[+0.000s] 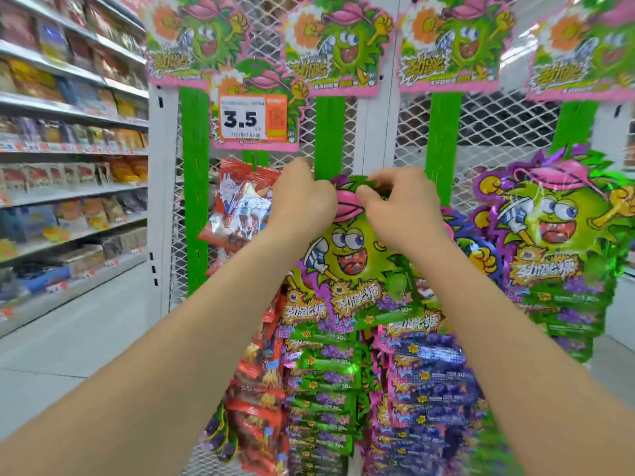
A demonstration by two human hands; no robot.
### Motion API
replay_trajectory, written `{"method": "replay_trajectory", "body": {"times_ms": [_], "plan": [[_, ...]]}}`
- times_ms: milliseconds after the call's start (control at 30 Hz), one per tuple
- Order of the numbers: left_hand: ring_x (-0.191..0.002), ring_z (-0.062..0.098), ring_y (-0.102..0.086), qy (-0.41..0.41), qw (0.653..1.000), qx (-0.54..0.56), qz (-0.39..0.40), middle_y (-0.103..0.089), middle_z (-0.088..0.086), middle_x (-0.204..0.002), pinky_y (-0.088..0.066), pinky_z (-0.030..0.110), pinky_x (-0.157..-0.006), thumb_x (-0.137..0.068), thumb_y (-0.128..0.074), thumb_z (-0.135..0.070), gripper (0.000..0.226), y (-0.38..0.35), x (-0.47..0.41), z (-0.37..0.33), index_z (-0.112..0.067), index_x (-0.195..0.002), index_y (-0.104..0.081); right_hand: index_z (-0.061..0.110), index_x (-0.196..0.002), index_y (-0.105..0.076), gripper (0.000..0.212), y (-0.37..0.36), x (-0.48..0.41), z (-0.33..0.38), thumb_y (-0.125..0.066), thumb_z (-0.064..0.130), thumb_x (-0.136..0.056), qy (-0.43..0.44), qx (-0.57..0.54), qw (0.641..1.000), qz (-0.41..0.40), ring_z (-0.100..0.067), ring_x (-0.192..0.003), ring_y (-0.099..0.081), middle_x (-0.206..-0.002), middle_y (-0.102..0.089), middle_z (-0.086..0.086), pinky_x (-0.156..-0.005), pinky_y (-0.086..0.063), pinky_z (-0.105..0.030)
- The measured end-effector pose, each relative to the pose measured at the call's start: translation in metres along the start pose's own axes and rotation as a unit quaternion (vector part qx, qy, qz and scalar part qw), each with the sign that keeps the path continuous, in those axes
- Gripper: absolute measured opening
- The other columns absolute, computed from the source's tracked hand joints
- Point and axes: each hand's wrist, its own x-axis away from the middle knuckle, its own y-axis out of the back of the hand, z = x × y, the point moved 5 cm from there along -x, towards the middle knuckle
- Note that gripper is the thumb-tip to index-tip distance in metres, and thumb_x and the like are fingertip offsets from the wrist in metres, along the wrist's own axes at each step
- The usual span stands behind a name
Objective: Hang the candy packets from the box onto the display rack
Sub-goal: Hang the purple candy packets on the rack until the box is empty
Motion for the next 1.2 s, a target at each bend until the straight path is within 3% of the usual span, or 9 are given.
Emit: {"method": "replay_trajectory", "body": {"times_ms": [133,233,367,533,633,867,933,1067,1200], "plan": [[-0.108,0.026,-0.050,0.003,1.000,0.019,-0.016,-0.055,0.010,-0.124,-0.051,0.057,-0.107,-0.092,-0.044,0.003,0.030,0.000,0.001,-0.005,-0.018,-0.110,-0.054,0.031,-0.105,-0.074,0.013,0.002,-0.016,-0.004,-0.071,0.030,-0.093,-0.021,-0.016,1.000,-0.007,-0.024,-0.105,-0.068,-0.081,-0.061,0.020,-0.104,-0.048,-0.053],[-0.121,0.037,-0.058,0.027,0.998,0.053,-0.021,-0.061,0.021,-0.134,-0.051,0.049,-0.104,-0.097,-0.044,0.000,0.041,0.000,-0.004,-0.004,-0.002,-0.134,-0.060,0.029,-0.110,-0.075,0.018,0.000,-0.017,-0.003,-0.073,0.030,-0.092,-0.008,-0.041,0.999,-0.006,-0.018,-0.100,-0.069,-0.085,-0.065,0.018,-0.102,-0.051,-0.049],[-0.073,0.027,-0.044,0.059,0.995,0.083,-0.017,-0.051,0.005,-0.077,-0.028,0.034,-0.062,-0.100,-0.051,-0.016,0.019,0.005,-0.014,-0.007,-0.014,-0.083,-0.057,0.034,-0.113,-0.069,0.025,-0.002,-0.016,0.002,-0.073,0.028,-0.089,0.008,-0.107,0.994,-0.021,-0.014,-0.086,-0.070,-0.085,-0.073,0.009,-0.094,-0.055,-0.045],[-0.060,0.018,-0.048,0.077,0.994,0.072,0.021,-0.054,0.001,-0.070,-0.034,0.019,-0.045,-0.100,-0.063,-0.040,0.027,0.010,-0.031,-0.004,-0.017,-0.086,-0.063,0.035,-0.102,-0.063,0.022,-0.004,-0.017,0.011,-0.072,0.025,-0.085,0.041,-0.129,0.989,-0.062,-0.009,-0.082,-0.069,-0.084,-0.071,0.012,-0.091,-0.054,-0.050],[-0.063,0.022,-0.051,0.078,0.994,0.070,0.037,-0.058,0.002,-0.066,-0.037,0.030,-0.063,-0.098,-0.065,-0.046,0.039,0.009,-0.041,0.002,-0.018,-0.070,-0.061,0.035,-0.096,-0.064,0.017,-0.005,-0.017,0.015,-0.071,0.025,-0.085,0.050,-0.127,0.987,-0.085,-0.006,-0.085,-0.069,-0.089,-0.070,0.019,-0.093,-0.053,-0.054],[-0.109,0.041,-0.074,0.094,0.990,0.093,0.053,-0.078,0.020,-0.110,-0.056,0.062,-0.101,-0.057,-0.071,-0.067,0.067,0.002,-0.069,0.021,-0.013,-0.095,-0.077,0.036,-0.090,-0.068,0.013,-0.010,-0.020,0.017,-0.068,0.026,-0.083,0.050,-0.119,0.985,-0.111,-0.012,-0.090,-0.069,-0.088,-0.072,0.019,-0.091,-0.054,-0.054],[-0.113,0.039,-0.073,0.074,0.992,0.079,0.068,-0.078,0.018,-0.113,-0.055,0.058,-0.106,-0.077,-0.074,-0.062,0.047,0.005,-0.056,0.012,-0.018,-0.091,-0.079,0.039,-0.089,-0.069,0.014,-0.012,-0.017,0.014,-0.067,0.027,-0.083,0.049,-0.116,0.986,-0.113,-0.013,-0.089,-0.070,-0.087,-0.072,0.019,-0.091,-0.054,-0.054],[-0.124,0.019,-0.058,0.045,0.993,0.064,0.086,-0.067,0.002,-0.129,-0.039,0.036,-0.115,-0.105,-0.066,-0.038,0.039,0.009,-0.041,0.008,-0.014,-0.136,-0.069,0.037,-0.095,-0.070,0.015,-0.019,-0.006,0.003,-0.067,0.026,-0.085,0.052,-0.100,0.988,-0.110,-0.019,-0.093,-0.068,-0.089,-0.072,0.016,-0.091,-0.053,-0.053],[-0.108,0.024,-0.070,0.029,0.991,0.095,0.087,-0.078,-0.001,-0.106,-0.049,0.044,-0.110,-0.097,-0.067,-0.047,0.027,0.005,-0.044,0.012,-0.023,-0.098,-0.078,0.037,-0.112,-0.070,0.030,-0.012,-0.005,0.008,-0.068,0.021,-0.087,0.070,-0.104,0.984,-0.126,-0.022,-0.092,-0.064,-0.080,-0.065,0.015,-0.093,-0.050,-0.052]]}}
